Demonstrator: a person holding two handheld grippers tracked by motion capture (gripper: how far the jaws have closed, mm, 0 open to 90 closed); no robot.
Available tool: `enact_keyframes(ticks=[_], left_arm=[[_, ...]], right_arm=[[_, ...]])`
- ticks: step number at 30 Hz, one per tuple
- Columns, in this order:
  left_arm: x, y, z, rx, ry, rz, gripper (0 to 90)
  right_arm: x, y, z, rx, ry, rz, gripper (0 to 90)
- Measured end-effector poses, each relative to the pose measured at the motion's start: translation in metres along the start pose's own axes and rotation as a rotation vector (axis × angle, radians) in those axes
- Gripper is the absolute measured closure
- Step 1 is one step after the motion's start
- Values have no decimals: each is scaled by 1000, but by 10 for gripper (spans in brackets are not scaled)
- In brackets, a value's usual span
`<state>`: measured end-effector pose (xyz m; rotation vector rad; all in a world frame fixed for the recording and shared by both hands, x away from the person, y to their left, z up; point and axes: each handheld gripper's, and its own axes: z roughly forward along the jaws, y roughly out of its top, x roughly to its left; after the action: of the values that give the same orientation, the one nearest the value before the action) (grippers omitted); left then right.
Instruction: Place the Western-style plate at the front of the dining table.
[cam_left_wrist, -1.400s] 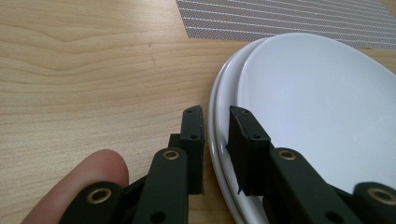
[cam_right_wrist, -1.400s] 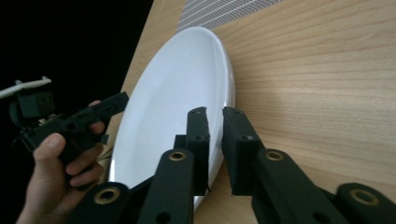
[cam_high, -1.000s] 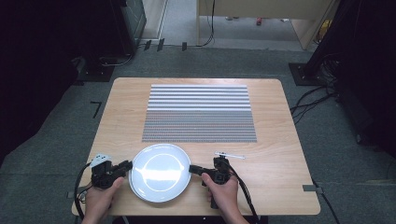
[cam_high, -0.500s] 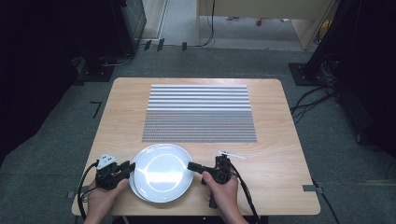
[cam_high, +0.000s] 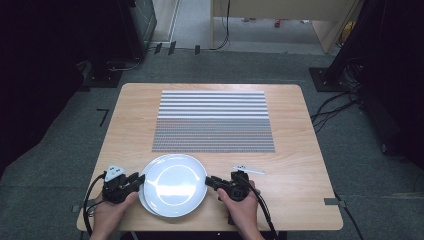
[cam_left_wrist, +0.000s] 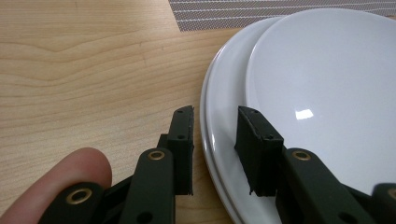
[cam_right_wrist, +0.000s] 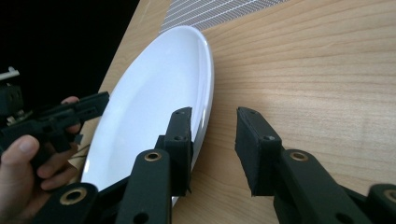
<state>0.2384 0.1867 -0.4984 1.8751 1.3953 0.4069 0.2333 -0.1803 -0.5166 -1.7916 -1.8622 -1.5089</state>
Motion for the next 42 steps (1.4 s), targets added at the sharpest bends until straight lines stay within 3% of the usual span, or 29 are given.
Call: enact_keyframes(ticks=[3, 8, 12, 16, 17, 34, 42], left_arm=[[-1, 0, 0, 4, 8, 10, 654], [-7, -1, 2, 7, 32, 50, 625], [-10, -1, 2, 4, 51, 74, 623], [-9, -1, 2, 3, 50, 72, 620], [-10, -1, 2, 1, 52, 70, 620], [-14, -1, 5, 14, 34, 77, 564], [-11, -1, 3, 4, 45, 64, 551]], right_arm=[[2, -2, -1, -6, -6, -35, 686], [3, -5, 3, 36, 43, -11, 753], [2, -9, 8, 49, 66, 32, 767], [-2, -8, 9, 44, 92, 84, 781], [-4, -8, 10, 42, 100, 121, 792], [-7, 0, 3, -14, 95, 277, 868], [-10, 4, -1, -50, 84, 280, 875]])
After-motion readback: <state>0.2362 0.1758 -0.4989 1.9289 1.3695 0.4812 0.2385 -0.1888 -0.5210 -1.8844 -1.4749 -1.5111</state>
